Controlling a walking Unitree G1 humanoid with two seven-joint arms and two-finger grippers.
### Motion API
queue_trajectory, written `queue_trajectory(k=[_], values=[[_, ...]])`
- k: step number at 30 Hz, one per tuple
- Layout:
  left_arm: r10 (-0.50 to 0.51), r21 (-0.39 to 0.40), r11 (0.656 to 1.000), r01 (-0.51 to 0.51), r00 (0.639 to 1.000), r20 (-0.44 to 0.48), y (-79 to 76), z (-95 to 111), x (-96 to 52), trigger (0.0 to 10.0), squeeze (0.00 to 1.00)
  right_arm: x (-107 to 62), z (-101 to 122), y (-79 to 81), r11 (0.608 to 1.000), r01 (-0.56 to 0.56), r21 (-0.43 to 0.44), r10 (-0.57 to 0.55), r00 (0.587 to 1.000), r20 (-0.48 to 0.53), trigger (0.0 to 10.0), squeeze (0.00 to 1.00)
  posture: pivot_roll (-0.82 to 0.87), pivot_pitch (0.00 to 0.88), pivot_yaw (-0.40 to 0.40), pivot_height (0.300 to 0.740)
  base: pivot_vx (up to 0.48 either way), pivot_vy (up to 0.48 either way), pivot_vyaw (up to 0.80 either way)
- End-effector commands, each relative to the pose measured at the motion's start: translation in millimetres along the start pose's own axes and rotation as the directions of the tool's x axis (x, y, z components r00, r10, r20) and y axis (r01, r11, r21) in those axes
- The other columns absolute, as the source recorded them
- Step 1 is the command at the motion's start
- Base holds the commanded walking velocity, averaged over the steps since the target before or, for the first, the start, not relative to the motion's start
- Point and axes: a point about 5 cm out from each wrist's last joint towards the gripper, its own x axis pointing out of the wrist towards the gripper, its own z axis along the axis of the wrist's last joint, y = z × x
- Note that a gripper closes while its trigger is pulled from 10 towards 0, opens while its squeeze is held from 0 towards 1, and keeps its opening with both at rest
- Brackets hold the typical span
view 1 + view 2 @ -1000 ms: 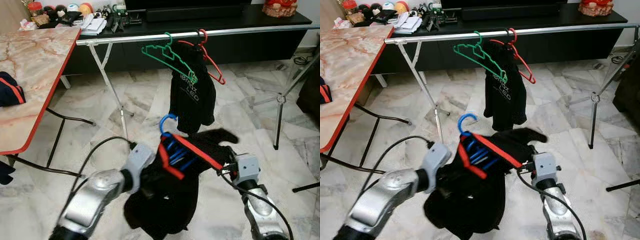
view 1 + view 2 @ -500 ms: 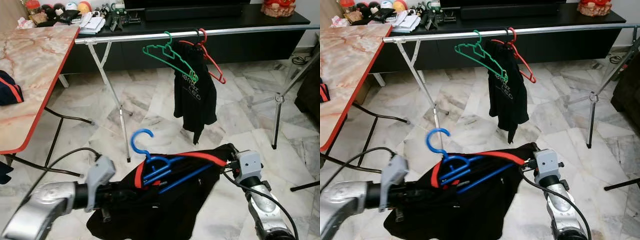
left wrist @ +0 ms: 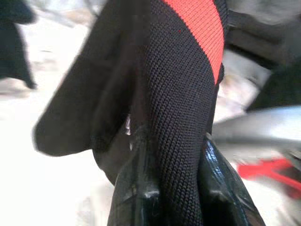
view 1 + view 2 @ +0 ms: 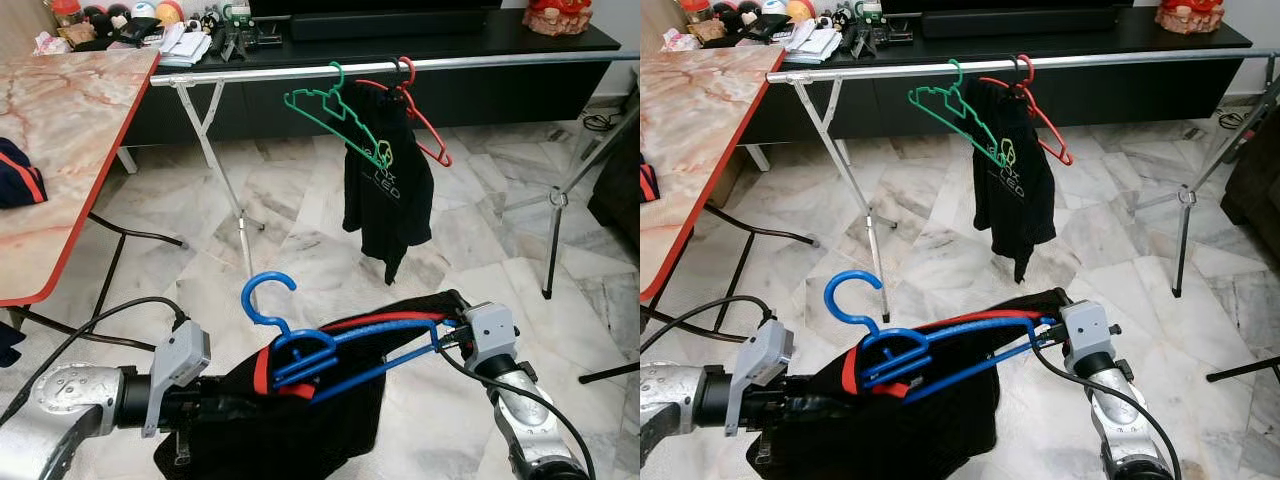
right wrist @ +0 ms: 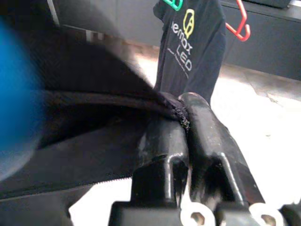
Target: Hang hanger
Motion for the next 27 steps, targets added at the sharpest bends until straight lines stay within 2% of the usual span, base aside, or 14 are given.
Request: queue_trajectory(k=[1, 2, 3, 8, 11, 12, 13, 14, 15, 16, 17, 18, 23, 27], values=[[0.061, 0.01, 0.998, -0.061, 0.998, -0.029, 5.3, -3, -3.8, 10.0, 0.0, -9.3, -8, -21.3, 0.992, 0.121, 0.034, -0.119, 0.992, -0.042, 0.0, 0.0, -0.04, 0.19, -0.007, 0.74, 0.0, 0.0, 0.0], [0.131, 0.008, 0.991, -0.132, 0.991, 0.011, 11.5, 1, 4.5, 10.0, 0.0, -10.0, -9, -18.1, 0.994, 0.104, 0.042, -0.102, 0.994, -0.045, 0.0, 0.0, -0.04, 0.19, -0.008, 0.74, 0.0, 0.0, 0.0], [0.147, 0.007, 0.989, -0.147, 0.989, 0.029, 12.6, 3, 8.3, 10.0, 0.0, -10.6, -10, -16.7, 0.994, 0.099, 0.045, -0.097, 0.994, -0.047, 0.0, 0.0, -0.04, 0.19, -0.008, 0.74, 0.0, 0.0, 0.0], [0.127, -0.035, 0.992, -0.124, 0.986, 0.109, 9.3, 9, 16.4, 10.0, 0.0, -12.1, -14, -12.0, 0.994, 0.081, 0.068, -0.077, 0.995, -0.065, 0.0, 0.0, -0.04, 0.191, -0.008, 0.74, 0.0, 0.0, 0.0], [0.129, -0.033, 0.992, -0.126, 0.986, 0.105, 9.3, 9, 18.0, 10.0, 0.0, -12.2, -16, -8.3, 0.995, 0.06, 0.074, -0.054, 0.995, -0.078, 0.0, 0.0, -0.04, 0.19, -0.007, 0.74, 0.0, 0.0, 0.0], [0.127, -0.035, 0.992, -0.124, 0.985, 0.114, 8.7, 9, 21.8, 10.0, 0.0, -12.4, -22, 4.2, 0.997, -0.019, 0.081, 0.028, 0.993, -0.114, 3.6, 0.0, -0.04, 0.189, -0.007, 0.74, 0.0, 0.0, 0.0], [0.111, -0.044, 0.993, -0.106, 0.985, 0.134, 6.7, 11, 24.8, 10.0, 0.0, -13.1, -24, 11.9, 0.995, -0.065, 0.072, 0.074, 0.988, -0.132, 9.4, 0.0, -0.04, 0.189, -0.008, 0.74, 0.0, 0.0, 0.0], [0.102, -0.046, 0.994, -0.097, 0.984, 0.146, 5.7, 13, 26.0, 10.0, 0.0, -13.4, -26, 14.3, 0.994, -0.076, 0.082, 0.087, 0.986, -0.141, 10.0, 0.0, -0.04, 0.188, -0.008, 0.74, 0.0, 0.0, 0.0], [0.1, -0.046, 0.995, -0.094, 0.983, 0.157, 5.0, 15, 28.0, 10.0, 0.0, -13.8, -28, 18.1, 0.99, -0.095, 0.108, 0.111, 0.982, -0.152, 10.0, 0.0, -0.04, 0.189, -0.007, 0.74, 0.0, 0.0, 0.0], [0.105, -0.045, 0.994, -0.099, 0.981, 0.161, 5.3, 16, 30.2, 10.0, 0.0, -14.3, -29, 21.8, 0.986, -0.12, 0.119, 0.138, 0.978, -0.158, 10.0, 0.64, -0.04, 0.189, -0.007, 0.74, 0.0, 0.0, 0.0], [0.105, -0.045, 0.994, -0.099, 0.981, 0.161, 5.3, 16, 30.2, 10.0, 0.0, -14.3, -29, 21.8, 0.986, -0.12, 0.119, 0.138, 0.978, -0.158, 10.0, 0.64, -0.04, 0.189, -0.007, 0.74, 0.0, 0.0, 0.0], [0.111, -0.049, 0.993, -0.104, 0.979, 0.169, 5.7, 17, 33.5, 10.0, 0.0, -15.5, -31, 28.1, 0.977, -0.165, 0.134, 0.186, 0.968, -0.17, 10.0, 1.0, -0.04, 0.187, -0.007, 0.74, 0.0, 0.0, 0.0], [0.118, -0.052, 0.992, -0.111, 0.977, 0.176, 4.3, 18, 47.2, 10.0, 0.0, -18.0, -33, 38.3, 0.947, -0.276, 0.164, 0.304, 0.936, -0.179, 10.0, 1.0, -0.05, 0.188, -0.007, 0.74, 0.0, 0.0, 0.0], [0.119, -0.054, 0.992, -0.111, 0.976, 0.18, 3.4, 19, 51.3, 10.0, 0.0, -19.5, -34, 41.6, 0.926, -0.331, 0.184, 0.363, 0.914, -0.183, 10.0, 1.0, -0.05, 0.188, -0.007, 0.74, 0.0, 0.0, 0.0]])
